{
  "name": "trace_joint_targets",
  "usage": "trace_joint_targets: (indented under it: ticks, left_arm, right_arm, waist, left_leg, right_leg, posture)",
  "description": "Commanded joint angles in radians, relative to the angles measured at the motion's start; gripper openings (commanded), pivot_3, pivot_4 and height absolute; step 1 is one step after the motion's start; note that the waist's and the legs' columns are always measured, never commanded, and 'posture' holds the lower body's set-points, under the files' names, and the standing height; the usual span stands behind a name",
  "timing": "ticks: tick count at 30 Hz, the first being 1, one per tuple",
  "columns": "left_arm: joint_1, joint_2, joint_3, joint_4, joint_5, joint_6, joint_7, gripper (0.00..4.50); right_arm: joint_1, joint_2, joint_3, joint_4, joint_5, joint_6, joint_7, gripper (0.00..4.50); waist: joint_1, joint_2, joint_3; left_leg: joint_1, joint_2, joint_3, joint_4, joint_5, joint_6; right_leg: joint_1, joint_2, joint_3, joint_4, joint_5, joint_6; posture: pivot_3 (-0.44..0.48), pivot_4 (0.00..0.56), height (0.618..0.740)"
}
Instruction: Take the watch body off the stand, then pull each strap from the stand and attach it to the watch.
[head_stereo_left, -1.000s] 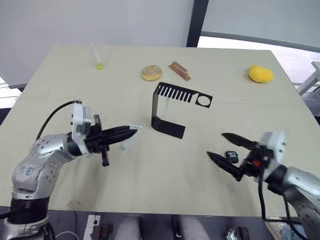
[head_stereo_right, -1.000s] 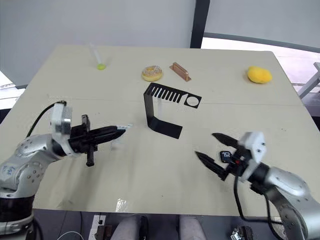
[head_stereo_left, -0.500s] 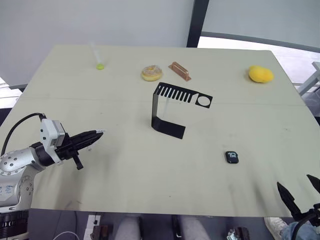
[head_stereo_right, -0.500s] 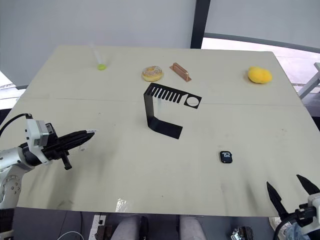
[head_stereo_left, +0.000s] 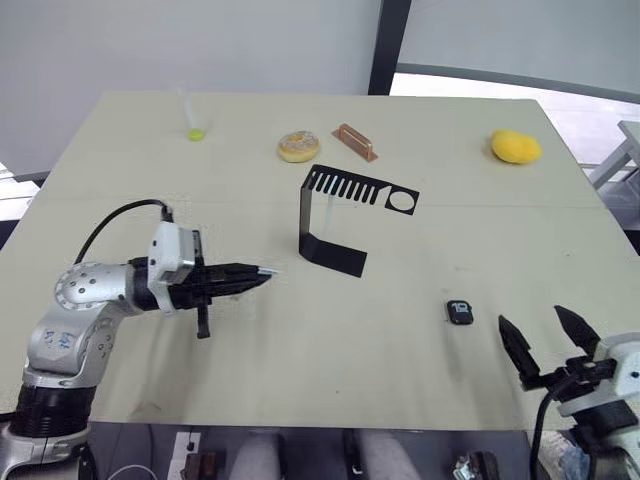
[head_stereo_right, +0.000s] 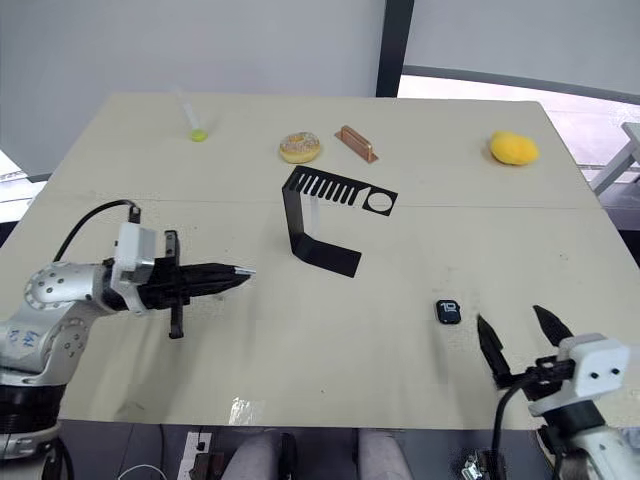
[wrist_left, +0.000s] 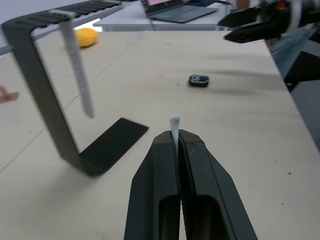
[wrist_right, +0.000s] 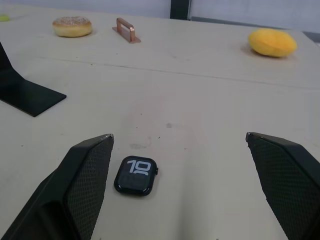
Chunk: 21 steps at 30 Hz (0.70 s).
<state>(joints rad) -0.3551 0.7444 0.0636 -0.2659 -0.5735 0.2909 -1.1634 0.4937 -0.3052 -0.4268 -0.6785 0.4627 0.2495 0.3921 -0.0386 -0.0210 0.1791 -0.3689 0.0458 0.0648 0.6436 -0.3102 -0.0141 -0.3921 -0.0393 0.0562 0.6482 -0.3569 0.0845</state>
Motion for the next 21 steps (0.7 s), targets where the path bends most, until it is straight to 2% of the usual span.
trace_joint_targets:
  ticks: [1,9,15,21]
  left_arm:
    - [-0.066,-0.001,-0.075,-0.064,-0.002,0.024,-0.042,0.00]
    - [-0.141,-0.017,-0.181,-0.056,0.023,0.040,-0.097,0.00]
    - [-0.125,-0.018,-0.186,-0.061,0.032,0.040,-0.103,0.00]
    - [-0.110,-0.018,-0.182,-0.086,0.021,0.062,-0.095,0.00]
  right_arm:
    - [-0.018,-0.011,0.074,-0.052,-0.068,0.105,-0.094,4.48]
    - [-0.093,-0.012,0.211,-0.033,-0.159,0.213,-0.150,4.48]
    - [-0.166,-0.004,0.228,-0.014,-0.172,0.305,-0.194,4.48]
    - [-0.196,0.021,0.240,0.010,-0.202,0.304,-0.219,4.48]
  waist:
    - [0.002,0.000,0.000]
    - [0.004,0.000,0.000]
    - [0.007,0.000,0.000]
    - [0.007,0.000,0.000]
  left_leg:
    - [0.000,0.000,0.000,0.001,0.000,0.000]
    - [-0.001,0.001,0.001,0.004,0.000,0.000]
    - [-0.001,0.001,0.001,0.005,0.000,-0.001]
    - [-0.001,0.001,0.001,0.005,0.000,0.000]
  right_leg:
    - [0.000,0.000,0.000,0.001,0.000,0.000]
    - [0.000,0.004,0.002,0.002,0.000,0.000]
    - [-0.001,0.005,0.003,0.003,0.000,0.000]
    - [-0.001,0.005,0.003,0.004,0.000,0.000]
  posture:
    - [0.000,0.150,0.740]
    - [0.000,0.150,0.740]
    - [0.000,0.150,0.740]
    - [0.000,0.150,0.740]
